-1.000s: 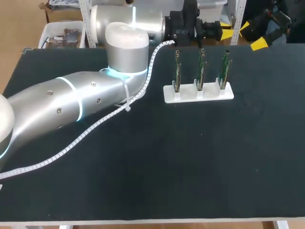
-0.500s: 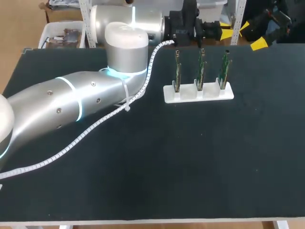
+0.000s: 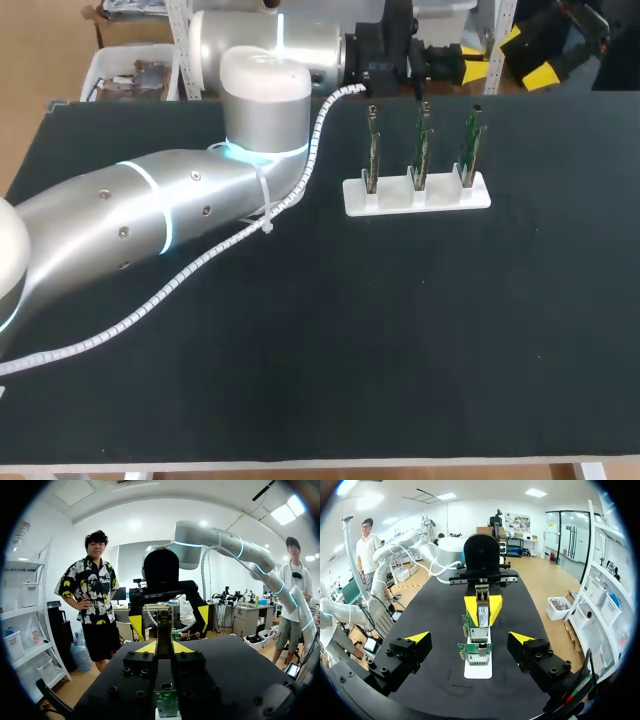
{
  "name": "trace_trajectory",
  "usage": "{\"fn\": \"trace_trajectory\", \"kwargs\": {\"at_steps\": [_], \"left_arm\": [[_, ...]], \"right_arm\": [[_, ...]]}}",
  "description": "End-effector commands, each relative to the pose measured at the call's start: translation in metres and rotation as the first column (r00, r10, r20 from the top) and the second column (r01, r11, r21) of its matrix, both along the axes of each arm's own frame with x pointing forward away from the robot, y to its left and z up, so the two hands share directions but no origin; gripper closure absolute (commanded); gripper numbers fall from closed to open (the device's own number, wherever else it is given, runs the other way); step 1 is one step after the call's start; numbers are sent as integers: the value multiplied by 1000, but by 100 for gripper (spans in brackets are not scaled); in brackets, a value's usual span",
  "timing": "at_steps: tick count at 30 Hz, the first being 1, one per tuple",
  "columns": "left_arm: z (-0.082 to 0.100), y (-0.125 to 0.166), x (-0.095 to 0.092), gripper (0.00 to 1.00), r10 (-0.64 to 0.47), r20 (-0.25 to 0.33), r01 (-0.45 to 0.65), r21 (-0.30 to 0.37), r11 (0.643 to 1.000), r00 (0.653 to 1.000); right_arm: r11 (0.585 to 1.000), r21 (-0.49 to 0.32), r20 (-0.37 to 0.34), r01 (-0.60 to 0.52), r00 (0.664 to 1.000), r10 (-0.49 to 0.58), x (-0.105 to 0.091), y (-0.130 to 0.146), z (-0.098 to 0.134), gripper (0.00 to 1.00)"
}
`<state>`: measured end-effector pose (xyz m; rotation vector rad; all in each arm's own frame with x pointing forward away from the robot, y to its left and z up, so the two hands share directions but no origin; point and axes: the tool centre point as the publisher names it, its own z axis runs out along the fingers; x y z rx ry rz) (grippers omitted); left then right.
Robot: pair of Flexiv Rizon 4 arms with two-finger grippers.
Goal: Pick up the optical module with the left hand, and insert it into the network port with the right hand.
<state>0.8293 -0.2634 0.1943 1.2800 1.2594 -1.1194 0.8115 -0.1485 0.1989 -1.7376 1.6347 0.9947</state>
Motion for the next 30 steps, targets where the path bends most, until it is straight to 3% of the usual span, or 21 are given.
{"fn": "trace_trajectory", "kwargs": {"at_steps": [1, 3, 9, 30], "left_arm": [[0, 0, 2, 100, -4, -1, 4, 2, 1000, 1000], [0, 0, 2, 100, -4, -1, 4, 2, 1000, 1000], [0, 0, 2, 100, -4, -1, 4, 2, 1000, 1000], [0, 0, 2, 100, -4, -1, 4, 2, 1000, 1000]], "right_arm": [[892, 96, -314, -442, 836, 449, 8, 0, 6, 0], [889, 160, -319, -430, 829, 459, 9, 2, 9, 0], [888, 207, -315, -411, 831, 458, 16, 5, 15, 0], [857, 207, -310, -472, 799, 515, 21, 28, 25, 0]]}}
